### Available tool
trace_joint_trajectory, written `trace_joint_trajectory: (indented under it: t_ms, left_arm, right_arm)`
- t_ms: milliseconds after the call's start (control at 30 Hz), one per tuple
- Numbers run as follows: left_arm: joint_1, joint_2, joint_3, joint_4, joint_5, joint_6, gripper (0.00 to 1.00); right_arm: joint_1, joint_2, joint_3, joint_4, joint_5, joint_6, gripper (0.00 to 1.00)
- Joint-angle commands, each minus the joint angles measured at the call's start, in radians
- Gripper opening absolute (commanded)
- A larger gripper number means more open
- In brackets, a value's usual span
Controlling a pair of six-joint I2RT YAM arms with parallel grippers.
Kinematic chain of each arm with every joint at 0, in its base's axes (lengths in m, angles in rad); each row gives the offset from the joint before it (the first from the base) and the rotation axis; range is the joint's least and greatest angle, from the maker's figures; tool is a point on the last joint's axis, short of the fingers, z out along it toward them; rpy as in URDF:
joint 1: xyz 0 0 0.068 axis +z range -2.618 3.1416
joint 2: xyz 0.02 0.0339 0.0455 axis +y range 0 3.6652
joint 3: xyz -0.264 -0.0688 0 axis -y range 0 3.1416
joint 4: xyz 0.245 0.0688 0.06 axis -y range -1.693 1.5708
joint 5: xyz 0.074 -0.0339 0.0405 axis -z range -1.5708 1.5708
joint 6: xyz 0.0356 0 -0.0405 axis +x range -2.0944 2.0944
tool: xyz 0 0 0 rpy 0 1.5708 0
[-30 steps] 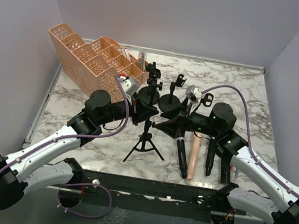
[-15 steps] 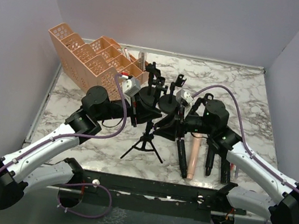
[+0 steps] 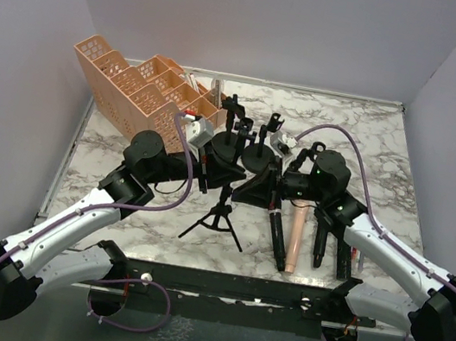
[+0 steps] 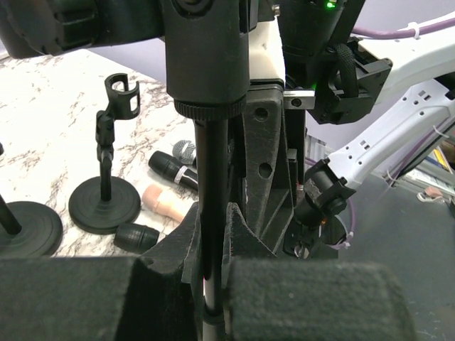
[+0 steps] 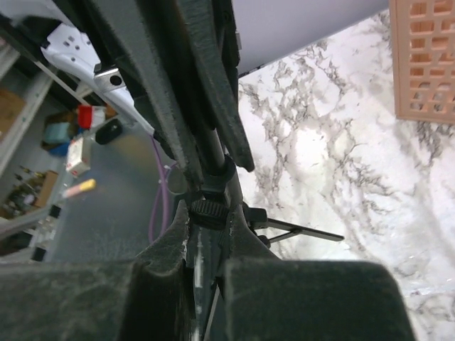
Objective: Attach the microphones to the stand
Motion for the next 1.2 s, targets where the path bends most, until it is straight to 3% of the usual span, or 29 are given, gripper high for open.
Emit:
trace_joint_trajectory:
  t_ms: [0, 133, 233, 333, 467, 533, 600, 700, 800, 1000, 1167]
  left_arm:
    - [-0.002, -0.047, -0.009, 0.1, -0.038, -0.001, 0.0]
    - [-0.003, -0.093, -0.06, 0.124, -0.147, 0.019, 0.0]
    - [-0.002, -0.126, -0.099, 0.159, -0.194, 0.04, 0.0]
    - [-0.002, -0.151, -0.137, 0.208, -0.235, 0.046, 0.0]
    - [-0.002, -0.154, -0.148, 0.226, -0.261, 0.041, 0.0]
    - [-0.002, -0.145, -0.142, 0.225, -0.274, 0.021, 0.0]
    - [-0.002, -0.133, -0.135, 0.225, -0.285, -0.007, 0.0]
    - [-0.002, -0.117, -0.124, 0.225, -0.288, -0.065, 0.0]
    - [-0.002, -0.112, -0.121, 0.225, -0.283, -0.106, 0.0]
    - [-0.002, -0.112, -0.125, 0.22, -0.262, -0.152, 0.0]
    - [-0.002, -0.103, -0.126, 0.216, -0.251, -0.191, 0.0]
  right_arm:
    - [0.003, 0.01, 0.008, 0.061, 0.113, 0.193, 0.01]
    - [0.002, 0.007, 0.028, 0.078, 0.283, 0.491, 0.01]
    - [0.002, 0.009, 0.078, -0.073, 0.439, 0.698, 0.01]
    - [0.002, 0.01, 0.067, -0.101, 0.526, 0.935, 0.01]
    - [0.003, 0.016, 0.007, 0.043, 0.518, 1.147, 0.05]
    - [0.003, 0.021, 0.037, 0.063, 0.493, 1.081, 0.21]
    - [0.003, 0.004, 0.072, 0.047, 0.476, 0.951, 0.45]
    - [0.003, -0.044, 0.078, 0.045, 0.433, 0.722, 0.59]
    - [0.003, -0.103, 0.069, -0.032, 0.398, 0.503, 0.64]
    - [0.003, -0.17, 0.053, -0.188, 0.266, 0.011, 0.64]
    - [0.003, -0.162, 0.074, -0.233, 0.178, -0.168, 0.64]
